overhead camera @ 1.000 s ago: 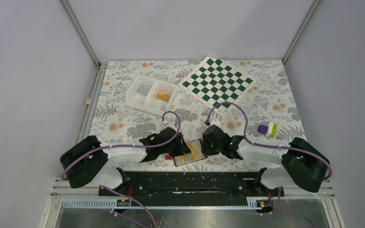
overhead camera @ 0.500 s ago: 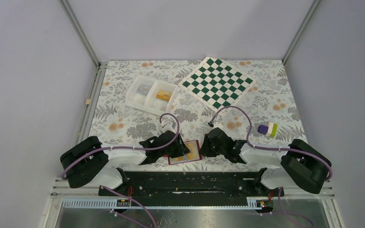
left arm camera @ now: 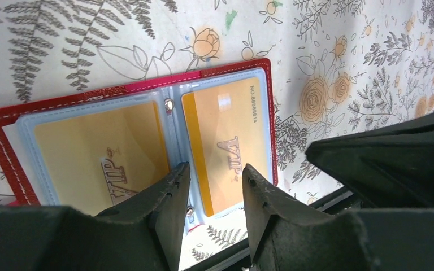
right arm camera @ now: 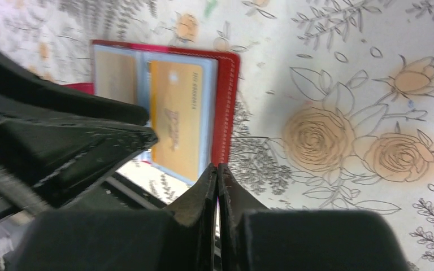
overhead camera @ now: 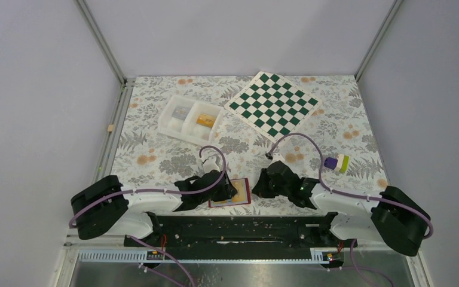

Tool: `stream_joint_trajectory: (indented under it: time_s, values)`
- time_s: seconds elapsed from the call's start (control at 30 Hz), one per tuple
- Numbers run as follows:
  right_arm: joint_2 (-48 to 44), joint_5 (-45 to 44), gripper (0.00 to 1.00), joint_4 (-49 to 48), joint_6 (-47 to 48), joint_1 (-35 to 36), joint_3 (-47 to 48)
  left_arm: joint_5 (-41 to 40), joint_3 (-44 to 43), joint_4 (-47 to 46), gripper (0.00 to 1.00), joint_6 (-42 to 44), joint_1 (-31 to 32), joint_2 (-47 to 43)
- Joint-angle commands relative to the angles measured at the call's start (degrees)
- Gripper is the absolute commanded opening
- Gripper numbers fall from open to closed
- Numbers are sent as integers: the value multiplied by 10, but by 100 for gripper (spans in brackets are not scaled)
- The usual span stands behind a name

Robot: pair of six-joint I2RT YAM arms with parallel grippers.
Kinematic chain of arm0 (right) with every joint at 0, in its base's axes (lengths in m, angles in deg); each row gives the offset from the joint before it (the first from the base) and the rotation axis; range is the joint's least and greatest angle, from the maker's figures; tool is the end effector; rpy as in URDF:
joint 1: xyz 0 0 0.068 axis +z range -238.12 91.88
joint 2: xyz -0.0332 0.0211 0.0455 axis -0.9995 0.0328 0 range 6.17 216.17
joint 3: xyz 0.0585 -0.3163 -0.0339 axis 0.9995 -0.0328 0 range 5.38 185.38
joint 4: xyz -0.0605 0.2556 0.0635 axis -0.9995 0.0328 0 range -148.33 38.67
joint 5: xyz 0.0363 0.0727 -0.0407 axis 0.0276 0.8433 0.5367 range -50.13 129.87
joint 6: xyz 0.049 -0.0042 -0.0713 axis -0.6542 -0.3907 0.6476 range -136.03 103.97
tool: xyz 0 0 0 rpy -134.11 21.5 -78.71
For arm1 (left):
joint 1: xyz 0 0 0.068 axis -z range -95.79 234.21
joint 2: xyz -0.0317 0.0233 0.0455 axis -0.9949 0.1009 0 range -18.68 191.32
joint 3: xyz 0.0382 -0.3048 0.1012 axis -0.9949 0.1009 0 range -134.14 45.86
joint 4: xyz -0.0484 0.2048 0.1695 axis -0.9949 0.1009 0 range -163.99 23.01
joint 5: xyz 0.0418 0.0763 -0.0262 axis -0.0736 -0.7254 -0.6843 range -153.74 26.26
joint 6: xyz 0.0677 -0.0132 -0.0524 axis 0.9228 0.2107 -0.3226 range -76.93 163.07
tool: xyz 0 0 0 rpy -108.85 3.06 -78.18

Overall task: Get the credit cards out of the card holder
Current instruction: Remove the credit card from the card holder.

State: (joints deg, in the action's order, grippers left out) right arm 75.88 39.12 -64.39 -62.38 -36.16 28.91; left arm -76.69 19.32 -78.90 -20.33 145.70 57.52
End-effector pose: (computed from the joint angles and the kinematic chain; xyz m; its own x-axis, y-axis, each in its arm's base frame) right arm 0.1518 0.1923 0.1710 -0.8394 0.1012 -0.5339 -0.2521 0.7980 0.5475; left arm 0.1395 -0.2206 0.1608 -0.8483 -0.2639 -0.4591 0.0490 0.8241 -0.5643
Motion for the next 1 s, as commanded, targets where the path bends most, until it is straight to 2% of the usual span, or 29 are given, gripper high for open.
stream_joint_trajectory:
  time_s: [0.0, 0.37, 0.57, 0.97]
  values:
    - [-46, 30, 5, -13, 8, -2, 6, -24, 24, -39, 40, -14, 2, -36]
    - [52, 112, 0, -110, 0, -2, 39, -24, 35, -35, 40, -19, 1, -64]
    - [105, 112, 0, -135, -4, -6, 33, -28, 16, 10, 40, -20, 0, -46]
    - [148, 86, 0, -159, -24, -19, -18, -20, 24, -13, 40, -26, -3, -30]
